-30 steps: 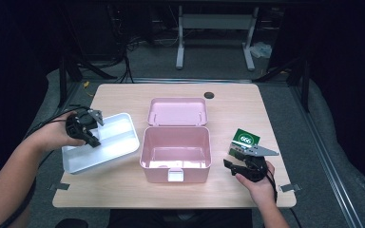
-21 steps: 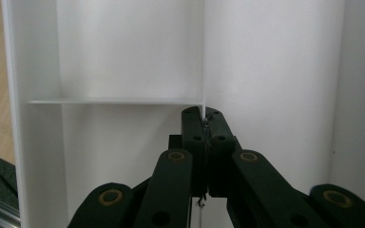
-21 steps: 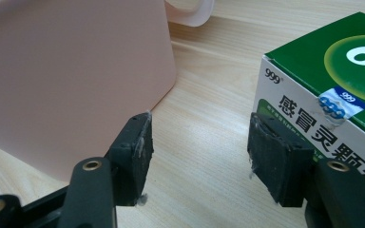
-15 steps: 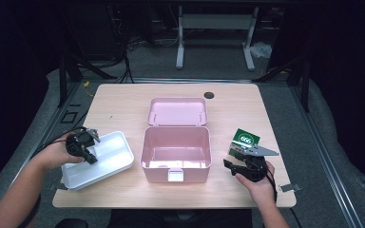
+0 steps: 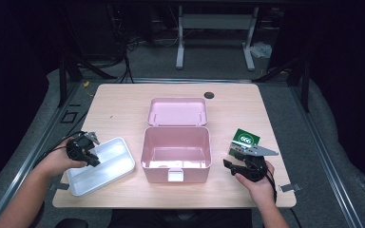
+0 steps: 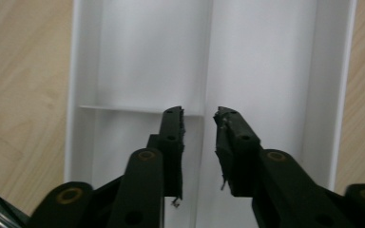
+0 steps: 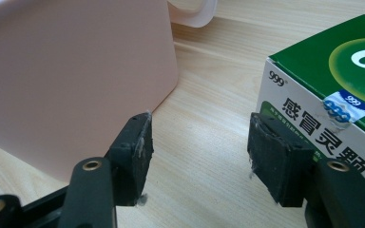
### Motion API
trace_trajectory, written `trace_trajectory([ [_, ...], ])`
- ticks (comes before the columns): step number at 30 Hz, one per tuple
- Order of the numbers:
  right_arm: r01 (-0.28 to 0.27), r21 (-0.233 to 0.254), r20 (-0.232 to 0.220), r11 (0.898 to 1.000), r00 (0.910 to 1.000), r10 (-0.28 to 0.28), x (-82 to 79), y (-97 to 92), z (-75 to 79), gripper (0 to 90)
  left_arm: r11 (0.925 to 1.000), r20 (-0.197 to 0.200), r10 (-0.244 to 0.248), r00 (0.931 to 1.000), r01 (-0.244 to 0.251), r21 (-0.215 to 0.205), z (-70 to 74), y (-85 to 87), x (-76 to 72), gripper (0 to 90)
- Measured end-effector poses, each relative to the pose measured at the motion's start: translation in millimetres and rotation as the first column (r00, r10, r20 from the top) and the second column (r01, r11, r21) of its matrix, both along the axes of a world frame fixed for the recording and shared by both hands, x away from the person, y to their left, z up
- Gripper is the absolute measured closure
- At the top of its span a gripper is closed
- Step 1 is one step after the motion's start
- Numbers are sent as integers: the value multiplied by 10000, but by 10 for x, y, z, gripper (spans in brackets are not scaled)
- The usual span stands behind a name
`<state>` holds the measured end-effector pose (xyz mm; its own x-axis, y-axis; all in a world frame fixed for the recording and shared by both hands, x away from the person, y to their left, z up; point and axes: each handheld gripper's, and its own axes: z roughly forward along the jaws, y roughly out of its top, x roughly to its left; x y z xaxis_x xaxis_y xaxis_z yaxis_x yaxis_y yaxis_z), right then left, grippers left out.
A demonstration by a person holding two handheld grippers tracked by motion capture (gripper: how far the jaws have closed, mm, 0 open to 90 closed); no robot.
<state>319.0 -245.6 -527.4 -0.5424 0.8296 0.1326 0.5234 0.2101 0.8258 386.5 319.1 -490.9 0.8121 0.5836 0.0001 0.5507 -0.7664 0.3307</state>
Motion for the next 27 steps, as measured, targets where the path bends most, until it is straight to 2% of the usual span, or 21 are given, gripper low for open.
trace_trajectory([
  [2, 7, -39, 44, 10000, 10000, -7, -2, -4, 7, 409, 9985, 444, 361, 9984, -342, -433, 36, 16, -42, 647],
  [3, 6, -56, 28, 10000, 10000, -6, -4, -6, 12, 407, 9953, 707, 627, 9955, -571, -784, 57, 30, -66, 626],
  [4, -7, -93, 15, 10000, 10000, 7, -5, -7, 19, 403, 9888, 932, 951, 9911, -832, -1240, 72, 47, -90, 600],
  [5, -4, -168, 18, 9999, 10000, 5, -6, -6, 26, 392, 9797, 1098, 1334, 9850, -1143, -1647, 83, 64, -115, 566],
  [6, -61, -199, -29, 9998, 10000, 61, -7, -4, 31, 379, 9699, 1361, 1718, 9757, -1433, -1967, 93, 76, -146, 533],
  [7, -151, -313, -97, 9994, 9998, 148, -10, 0, 39, 368, 9564, 1524, 2070, 9664, -1672, -2394, 96, 91, -171, 519],
  [8, -205, -483, -137, 9986, 9997, 198, -9, 10, 44, 348, 9387, 1449, 2427, 9592, -1945, -2845, 90, 102, -190, 516],
  [9, -356, -653, -229, 9972, 9992, 342, -5, 19, 51, 331, 9243, 1353, 2662, 9544, -2130, -3167, 77, 109, -209, 510],
  [10, -369, -832, -212, 9958, 9992, 353, -3, 32, 52, 324, 9106, 1327, 2874, 9486, -2276, -3448, 55, 105, -227, 497],
  [11, -412, -936, -275, 9948, 9989, 388, 1, 44, 55, 320, 9011, 1250, 2963, 9469, -2338, -3652, 25, 98, -239, 483],
  [13, -547, -1102, -454, 9924, 9977, 499, 12, 62, 61, 313, 8905, 1190, 3147, 9417, -2495, -3805, -48, 70, -264, 480],
  [16, -670, -1375, -638, 9882, 9962, 587, 29, 84, 77, 306, 8801, 1243, 3359, 9337, -2641, -3945, -157, 35, -291, 465],
  [19, -748, -1505, -734, 9858, 9952, 643, 43, 85, 109, 306, 8919, 1437, 3452, 9275, -2765, -3578, -204, 22, -304, 455],
  [20, -848, -1511, -758, 9849, 9944, 740, 50, 78, 122, 305, 8843, 1409, 3549, 9242, -2829, -3714, -214, 30, -314, 455],
  [22, -838, -1584, -835, 9838, 9940, 712, 58, 72, 151, 298, 8598, 1305, 3814, 9151, -2994, -4136, -233, 62, -339, 457],
  [23, -915, -1599, -875, 9829, 9931, 782, 66, 67, 167, 297, 8598, 1305, 3814, 9151, -2994, -4136, -233, 62, -339, 461],
  [24, -966, -1667, -916, 9813, 9924, 821, 72, 61, 187, 296, 8312, 1056, 4005, 9102, -3124, -4599, -251, 96, -357, 472],
  [25, -961, -1721, -884, 9804, 9927, 818, 80, 56, 206, 295, 8151, 895, 4070, 9090, -3172, -4848, -260, 108, -368, 487],
  [26, -1009, -1729, -873, 9798, 9924, 868, 89, 48, 225, 294, 8052, 817, 4127, 9072, -3214, -4984, -262, 111, -378, 494],
  [27, -1006, -1824, -922, 9781, 9921, 848, 94, 47, 245, 291, 8072, 823, 4122, 9074, -3218, -4948, -257, 109, -385, 494],
])
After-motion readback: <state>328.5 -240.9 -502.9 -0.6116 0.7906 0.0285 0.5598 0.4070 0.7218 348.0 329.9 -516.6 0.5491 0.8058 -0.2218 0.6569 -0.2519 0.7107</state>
